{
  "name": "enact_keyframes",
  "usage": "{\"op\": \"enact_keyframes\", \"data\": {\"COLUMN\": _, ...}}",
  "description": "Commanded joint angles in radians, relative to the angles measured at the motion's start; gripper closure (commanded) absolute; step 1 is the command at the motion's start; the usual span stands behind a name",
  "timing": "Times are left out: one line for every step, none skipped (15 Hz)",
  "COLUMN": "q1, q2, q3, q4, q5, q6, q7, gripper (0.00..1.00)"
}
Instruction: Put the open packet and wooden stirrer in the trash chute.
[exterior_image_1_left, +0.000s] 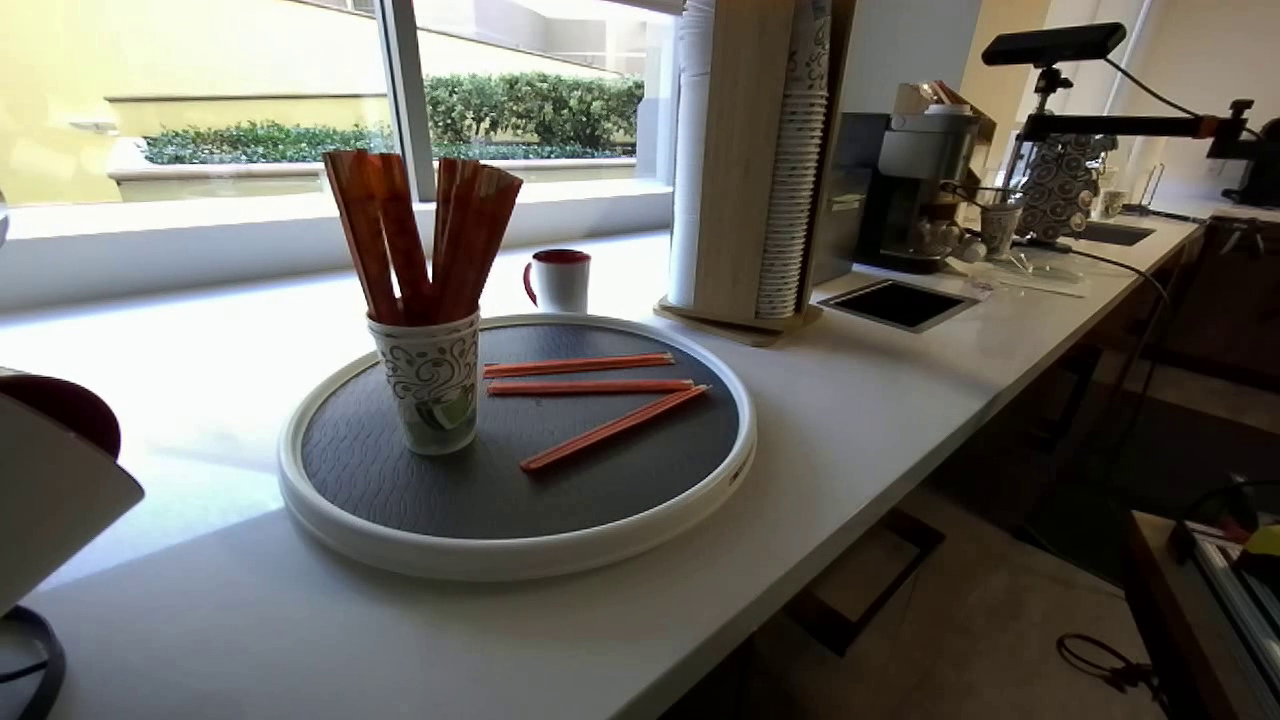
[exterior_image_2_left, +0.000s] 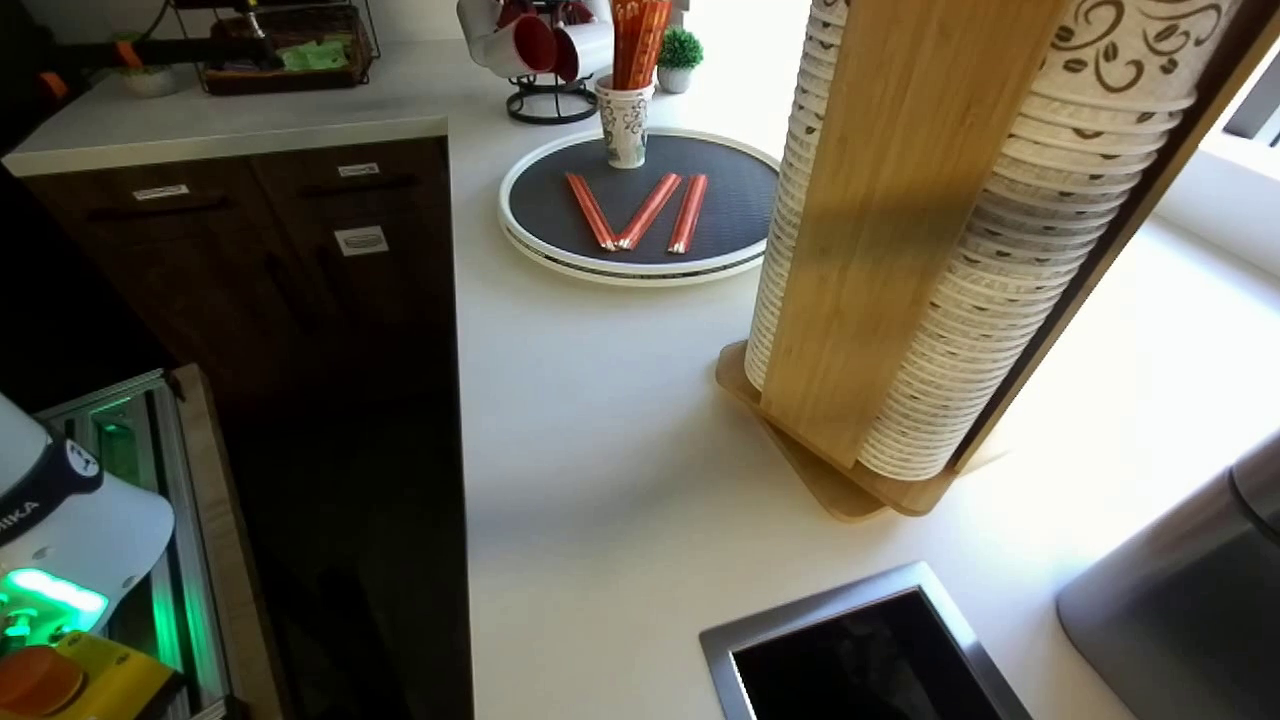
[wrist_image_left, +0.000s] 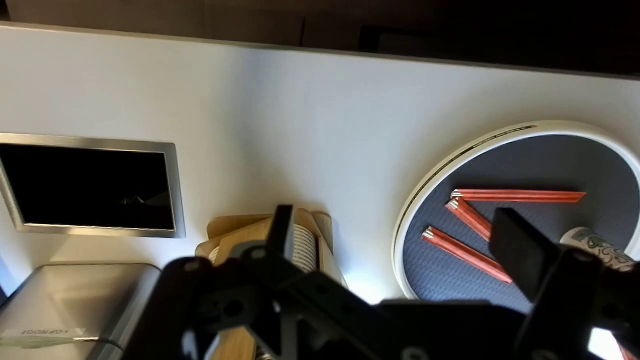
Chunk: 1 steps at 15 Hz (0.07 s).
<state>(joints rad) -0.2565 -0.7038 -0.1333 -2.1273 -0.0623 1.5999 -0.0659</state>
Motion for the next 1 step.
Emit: {"op": "enact_keyframes", "data": {"q1": 0.033, "q2": -0.001, "q3": -0.020, "q4": 0.004, "q5": -0.015, "q6": -0.004, "q7": 0.015, "gripper": 0.00}}
